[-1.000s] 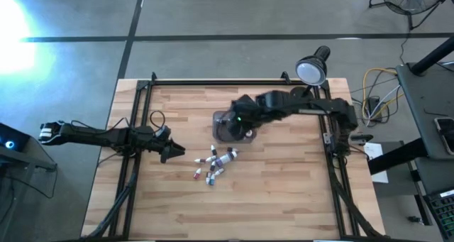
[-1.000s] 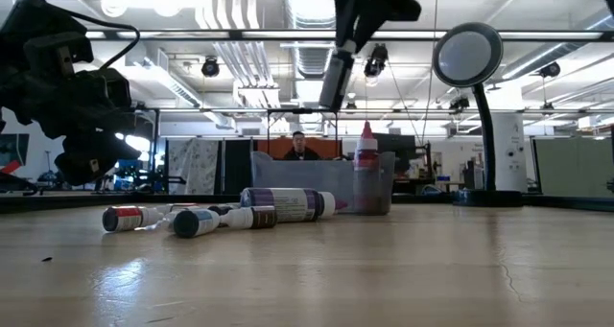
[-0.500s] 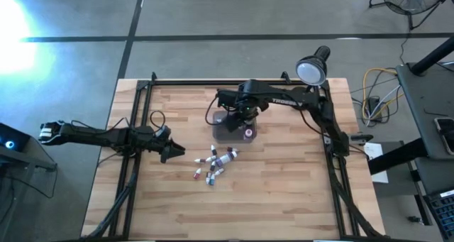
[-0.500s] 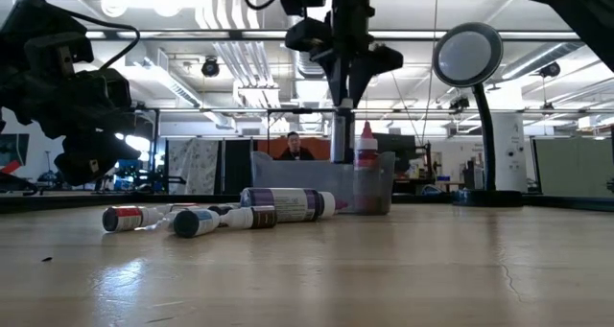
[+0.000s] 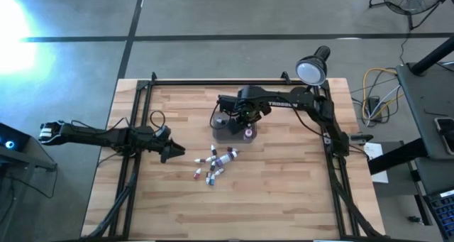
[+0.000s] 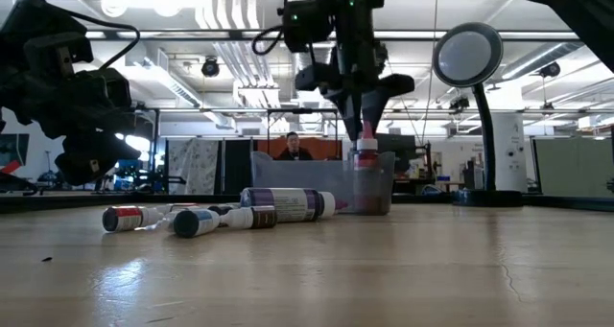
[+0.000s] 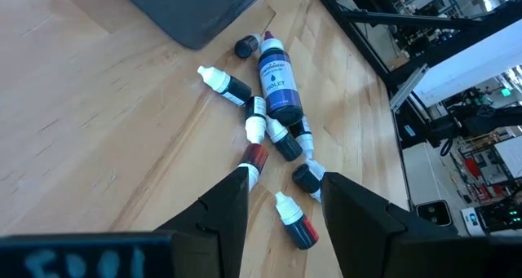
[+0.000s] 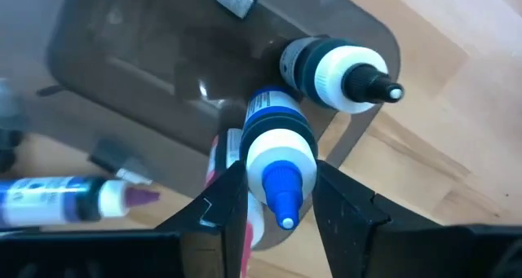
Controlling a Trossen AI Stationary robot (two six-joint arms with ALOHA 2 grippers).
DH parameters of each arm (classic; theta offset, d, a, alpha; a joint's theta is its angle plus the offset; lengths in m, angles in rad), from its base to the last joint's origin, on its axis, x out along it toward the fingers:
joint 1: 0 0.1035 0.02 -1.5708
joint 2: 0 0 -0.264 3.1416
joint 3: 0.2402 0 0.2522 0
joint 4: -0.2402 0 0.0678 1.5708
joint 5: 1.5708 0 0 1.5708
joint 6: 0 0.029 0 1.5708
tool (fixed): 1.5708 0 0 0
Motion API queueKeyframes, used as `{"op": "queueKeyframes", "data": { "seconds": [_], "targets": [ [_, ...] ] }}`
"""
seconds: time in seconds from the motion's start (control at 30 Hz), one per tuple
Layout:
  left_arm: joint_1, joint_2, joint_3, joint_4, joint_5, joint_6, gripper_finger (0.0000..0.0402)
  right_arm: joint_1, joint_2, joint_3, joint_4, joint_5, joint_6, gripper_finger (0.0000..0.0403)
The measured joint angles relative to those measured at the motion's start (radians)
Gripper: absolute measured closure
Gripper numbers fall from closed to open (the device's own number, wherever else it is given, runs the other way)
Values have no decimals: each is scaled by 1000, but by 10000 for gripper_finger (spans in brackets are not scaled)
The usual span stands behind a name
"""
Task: Pick & Place food coloring
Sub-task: Put the large blue food coloring bottle into the bin, then put the large violet food coloring bottle into the bin
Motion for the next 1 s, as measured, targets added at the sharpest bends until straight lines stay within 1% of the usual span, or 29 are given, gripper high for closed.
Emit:
{"op": "queueKeyframes", "data": {
  "seconds": [0.13,0.23,0.53,0.67,0.8,0.9,0.93,1.0],
  "targets": [
    [0,0,0,0,0,0,271,-1,-5,-42,36,-5,10,290],
    [0,0,0,0,0,0,271,-1,-5,-55,51,-15,2,281],
    [0,0,0,-1,-3,1,271,-1,-7,-57,40,-15,-36,219],
    [0,0,0,-1,-3,1,271,7,-8,-30,-24,42,-61,203],
    [0,0,0,-1,-4,1,271,26,-21,22,-85,110,-84,198],
    [0,0,0,-1,-4,1,271,48,-51,48,-84,124,-116,198],
    [0,0,0,-1,-4,1,271,60,-62,54,-79,133,-140,198],
    [0,0,0,0,-4,1,271,95,-85,58,-58,144,-238,197]
  ]
}}
